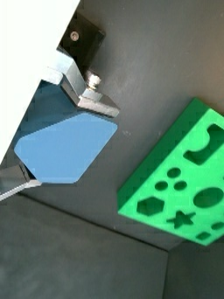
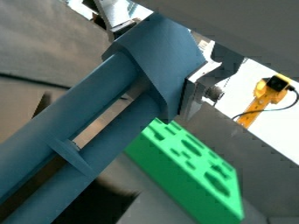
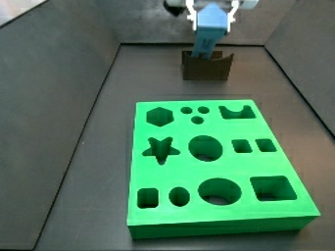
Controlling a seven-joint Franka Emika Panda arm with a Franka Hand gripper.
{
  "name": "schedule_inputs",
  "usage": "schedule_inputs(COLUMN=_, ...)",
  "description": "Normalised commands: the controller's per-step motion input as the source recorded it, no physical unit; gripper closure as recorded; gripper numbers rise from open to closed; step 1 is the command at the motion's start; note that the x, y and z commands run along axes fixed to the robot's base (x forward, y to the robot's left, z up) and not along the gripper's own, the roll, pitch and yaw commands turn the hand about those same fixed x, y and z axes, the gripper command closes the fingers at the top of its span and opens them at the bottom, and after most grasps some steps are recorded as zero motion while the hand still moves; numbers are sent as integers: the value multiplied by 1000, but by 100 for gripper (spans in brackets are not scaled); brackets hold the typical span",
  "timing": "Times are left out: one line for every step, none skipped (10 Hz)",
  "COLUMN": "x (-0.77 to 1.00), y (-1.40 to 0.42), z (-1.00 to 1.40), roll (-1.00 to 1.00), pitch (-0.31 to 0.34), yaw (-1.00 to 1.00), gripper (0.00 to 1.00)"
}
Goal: Pick up the 3 prong object. Move up. Rotate the 3 prong object. Place the 3 prong object on the fixture. Regrasp the 3 prong object. Move to above the board. Insert the 3 prong object.
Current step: Place the 3 prong object on the fixture, then regrasp the 3 prong object.
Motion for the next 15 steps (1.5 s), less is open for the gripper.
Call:
schedule_inputs(x=108, y=22, z=-1000, roll=-63, pitch=-150, yaw=10, gripper=100)
schedule_inputs(x=102, y=16, z=-885, roll=-56, pitch=-138, yaw=27, gripper=100)
schedule_inputs(x=73, y=14, z=-625, roll=-49, pitch=-98, yaw=62, gripper=100)
schedule_inputs(x=65, y=13, z=-567, roll=-55, pitch=-87, yaw=65, gripper=100)
schedule_inputs(x=53, y=27, z=-482, roll=-47, pitch=-66, yaw=65, gripper=100)
schedule_inputs(x=40, y=54, z=-421, roll=-45, pitch=-50, yaw=58, gripper=100)
schedule_inputs(x=36, y=65, z=-394, roll=-45, pitch=-45, yaw=51, gripper=100)
schedule_inputs(x=35, y=69, z=-386, roll=-44, pitch=-43, yaw=47, gripper=100)
schedule_inputs(x=33, y=72, z=-378, roll=-40, pitch=-39, yaw=42, gripper=100)
schedule_inputs(x=33, y=74, z=-371, roll=-37, pitch=-37, yaw=37, gripper=100)
schedule_inputs(x=0, y=0, z=0, roll=0, pitch=0, yaw=0, gripper=0)
schedule_inputs(x=0, y=0, z=1000, roll=-34, pitch=-8, yaw=-27, gripper=0)
schedule_inputs(x=-2, y=5, z=1000, roll=-24, pitch=-9, yaw=-21, gripper=0)
schedule_inputs(x=-15, y=8, z=1000, roll=-6, pitch=-1, yaw=-9, gripper=0)
schedule_inputs(x=-20, y=6, z=1000, roll=12, pitch=3, yaw=1, gripper=0)
